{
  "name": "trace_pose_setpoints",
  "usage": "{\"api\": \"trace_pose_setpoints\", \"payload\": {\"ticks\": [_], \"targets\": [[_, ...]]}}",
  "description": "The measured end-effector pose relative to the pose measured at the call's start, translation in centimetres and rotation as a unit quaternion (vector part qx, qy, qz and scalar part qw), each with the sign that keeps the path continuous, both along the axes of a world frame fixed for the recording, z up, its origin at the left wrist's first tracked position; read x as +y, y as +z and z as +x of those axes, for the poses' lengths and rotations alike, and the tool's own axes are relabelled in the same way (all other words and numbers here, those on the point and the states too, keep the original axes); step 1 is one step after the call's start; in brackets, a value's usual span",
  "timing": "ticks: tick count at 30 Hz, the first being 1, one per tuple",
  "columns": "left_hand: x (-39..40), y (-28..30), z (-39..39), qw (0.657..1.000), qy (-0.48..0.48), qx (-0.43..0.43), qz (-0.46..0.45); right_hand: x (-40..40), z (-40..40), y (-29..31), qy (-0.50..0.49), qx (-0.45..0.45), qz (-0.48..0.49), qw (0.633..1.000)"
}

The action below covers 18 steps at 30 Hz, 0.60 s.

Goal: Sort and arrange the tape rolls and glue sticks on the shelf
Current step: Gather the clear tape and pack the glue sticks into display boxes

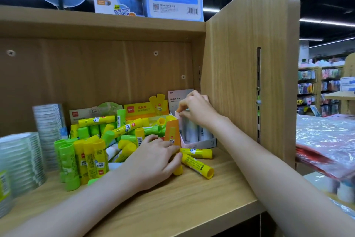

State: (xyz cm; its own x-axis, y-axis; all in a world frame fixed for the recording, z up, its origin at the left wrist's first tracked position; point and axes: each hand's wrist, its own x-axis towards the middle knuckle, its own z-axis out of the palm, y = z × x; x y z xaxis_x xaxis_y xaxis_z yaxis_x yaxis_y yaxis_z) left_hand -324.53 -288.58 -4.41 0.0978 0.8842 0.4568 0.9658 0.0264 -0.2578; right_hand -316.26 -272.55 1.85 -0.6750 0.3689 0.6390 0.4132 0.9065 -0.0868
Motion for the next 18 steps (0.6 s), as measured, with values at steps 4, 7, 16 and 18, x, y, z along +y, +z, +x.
{"api": "trace_pose_setpoints", "payload": {"ticks": [4,7,16,18], "targets": [[-0.1,0.0,-0.1,1.000,0.002,-0.006,0.007,0.0,0.0,-0.3,-0.011,-0.019,0.016,1.000],[0.1,-0.2,-0.1,1.000,0.006,0.003,0.012,-0.2,0.3,-0.1,-0.005,-0.029,0.023,0.999],[0.2,-0.7,-0.9,0.998,-0.053,-0.019,0.031,-2.8,4.5,-2.4,0.016,0.173,0.036,0.984],[-0.2,-0.8,-1.0,0.996,-0.076,-0.027,0.027,-4.5,6.8,-3.9,0.026,0.197,0.000,0.980]]}}
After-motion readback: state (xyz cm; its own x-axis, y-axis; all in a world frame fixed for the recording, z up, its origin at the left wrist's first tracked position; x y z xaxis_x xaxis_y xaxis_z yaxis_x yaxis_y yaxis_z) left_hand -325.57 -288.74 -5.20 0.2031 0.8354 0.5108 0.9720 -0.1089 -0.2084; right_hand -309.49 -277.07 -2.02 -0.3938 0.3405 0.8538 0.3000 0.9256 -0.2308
